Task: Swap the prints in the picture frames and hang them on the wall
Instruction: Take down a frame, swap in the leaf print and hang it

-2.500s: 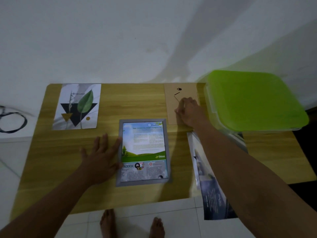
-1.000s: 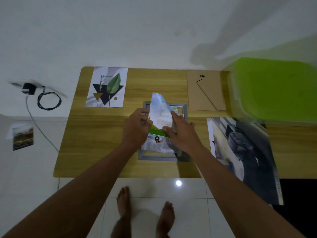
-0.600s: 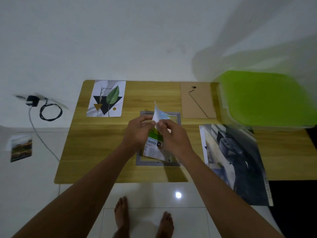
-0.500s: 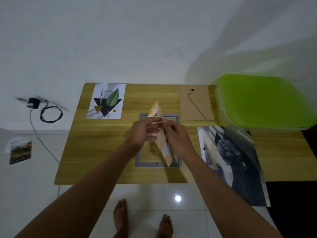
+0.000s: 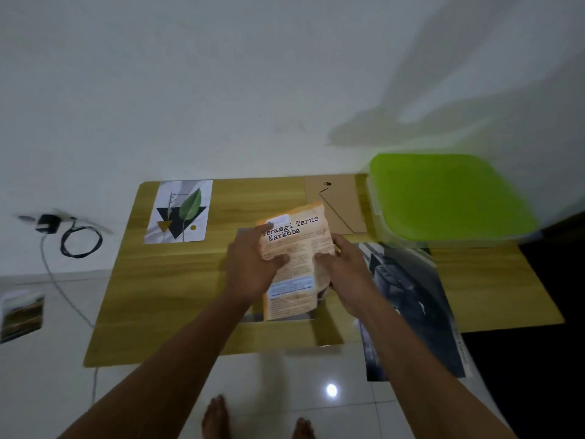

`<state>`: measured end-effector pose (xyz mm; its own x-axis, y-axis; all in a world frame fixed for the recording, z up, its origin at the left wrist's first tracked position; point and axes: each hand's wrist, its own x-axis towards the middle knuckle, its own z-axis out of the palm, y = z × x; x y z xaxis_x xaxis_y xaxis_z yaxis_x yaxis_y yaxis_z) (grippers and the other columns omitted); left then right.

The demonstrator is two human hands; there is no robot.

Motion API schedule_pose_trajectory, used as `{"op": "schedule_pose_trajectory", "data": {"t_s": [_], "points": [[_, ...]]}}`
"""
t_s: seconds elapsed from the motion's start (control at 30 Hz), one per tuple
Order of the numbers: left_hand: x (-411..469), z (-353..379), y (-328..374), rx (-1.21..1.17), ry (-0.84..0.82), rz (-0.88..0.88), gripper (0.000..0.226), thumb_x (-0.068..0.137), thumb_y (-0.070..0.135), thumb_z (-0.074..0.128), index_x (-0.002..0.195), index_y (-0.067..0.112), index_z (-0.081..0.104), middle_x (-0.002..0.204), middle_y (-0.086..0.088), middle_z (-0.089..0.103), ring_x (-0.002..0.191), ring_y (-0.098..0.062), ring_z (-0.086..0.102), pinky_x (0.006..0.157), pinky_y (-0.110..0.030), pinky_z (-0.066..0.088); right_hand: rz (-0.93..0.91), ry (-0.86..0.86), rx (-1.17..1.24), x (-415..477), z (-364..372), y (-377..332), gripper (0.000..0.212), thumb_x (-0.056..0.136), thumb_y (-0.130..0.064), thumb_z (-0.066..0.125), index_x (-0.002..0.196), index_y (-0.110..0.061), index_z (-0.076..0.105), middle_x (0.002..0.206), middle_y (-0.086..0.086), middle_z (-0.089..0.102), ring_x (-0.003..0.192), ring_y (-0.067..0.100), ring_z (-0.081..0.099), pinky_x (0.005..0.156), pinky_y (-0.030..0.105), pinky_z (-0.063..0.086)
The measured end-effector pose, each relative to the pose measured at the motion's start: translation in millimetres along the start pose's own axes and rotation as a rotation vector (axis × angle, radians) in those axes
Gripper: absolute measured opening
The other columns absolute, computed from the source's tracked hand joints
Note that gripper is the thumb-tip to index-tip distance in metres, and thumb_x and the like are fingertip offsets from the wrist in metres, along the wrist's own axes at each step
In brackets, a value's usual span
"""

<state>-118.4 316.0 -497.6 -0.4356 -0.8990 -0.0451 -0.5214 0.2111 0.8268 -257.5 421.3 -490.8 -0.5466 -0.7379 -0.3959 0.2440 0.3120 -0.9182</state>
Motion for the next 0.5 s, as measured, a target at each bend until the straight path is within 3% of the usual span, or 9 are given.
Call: {"op": "schedule_pose_trajectory", "data": {"t_s": [0.07,0.13,0.2,0.27,0.33,0.4,0.5], "points": [[0,3,1,-0.057,-0.055,-0.162,0.077,0.078,0.023,0.081,0.144,0.027,0.041,0.120,0.006,0.050,0.106,-0.015,0.054,0.089,-0.036,0.049,-0.009,0.011,0.074,-3,-15,4,0.043,0.090,0.007,0.053,0.119,-0.024,0.060,0.107,0.003,0.074,0.098,0.026,0.072,0.071,0.039,0.061],[-1,9,3,-0.247,-0.171,-0.292,0.087,0.081,0.013,0.077,0.151,0.028,0.027,0.119,0.000,0.061,0.099,-0.019,0.064,0.084,-0.042,0.055,-0.025,0.031,0.081,-4,-32,10,0.058,0.090,0.009,0.054,0.130,-0.034,0.055,0.108,0.001,0.074,0.098,0.024,0.072,0.073,0.041,0.061],[-2,20,1,-0.274,-0.206,-0.285,0.090,0.080,0.002,0.075,0.152,0.027,0.027,0.104,-0.004,0.070,0.090,-0.022,0.070,0.078,-0.047,0.058,-0.046,0.060,0.006,-7,-48,17,0.069,0.091,0.007,0.055,0.139,-0.042,0.048,0.110,-0.002,0.073,0.099,0.018,0.071,0.078,0.042,0.060],[-6,33,6,-0.218,-0.220,-0.233,0.087,0.078,0.000,0.075,0.150,0.025,0.033,0.092,0.003,0.072,0.087,-0.020,0.071,0.077,-0.047,0.058,-0.072,0.081,-0.093,-10,-66,25,0.071,0.093,0.005,0.056,0.147,-0.038,0.040,0.120,-0.003,0.069,0.107,0.013,0.067,0.086,0.038,0.058],[-12,49,12,-0.195,-0.247,-0.188,0.077,0.077,0.000,0.075,0.143,0.028,0.046,0.085,0.011,0.072,0.086,-0.017,0.071,0.078,-0.050,0.058,-0.088,0.100,-0.186,-11,-85,33,0.071,0.092,0.006,0.057,0.151,-0.027,0.036,0.128,0.000,0.065,0.114,0.014,0.063,0.094,0.035,0.054],[-19,67,17,-0.157,-0.300,-0.138,0.067,0.077,0.000,0.073,0.123,0.046,0.057,0.080,0.014,0.072,0.083,-0.012,0.071,0.077,-0.047,0.059,-0.065,0.128,-0.297,-11,-105,41,0.068,0.091,0.004,0.059,0.150,-0.022,0.039,0.123,0.000,0.068,0.114,0.016,0.063,0.096,0.034,0.053],[-25,99,20,-0.127,-0.365,-0.111,0.069,0.074,0.000,0.073,0.096,0.064,0.057,0.078,0.016,0.073,0.078,-0.008,0.072,0.074,-0.044,0.060,-0.017,0.175,-0.351,-12,-135,52,0.067,0.089,0.005,0.061,0.146,-0.023,0.044,0.116,-0.003,0.070,0.109,0.013,0.065,0.094,0.032,0.053]]}}
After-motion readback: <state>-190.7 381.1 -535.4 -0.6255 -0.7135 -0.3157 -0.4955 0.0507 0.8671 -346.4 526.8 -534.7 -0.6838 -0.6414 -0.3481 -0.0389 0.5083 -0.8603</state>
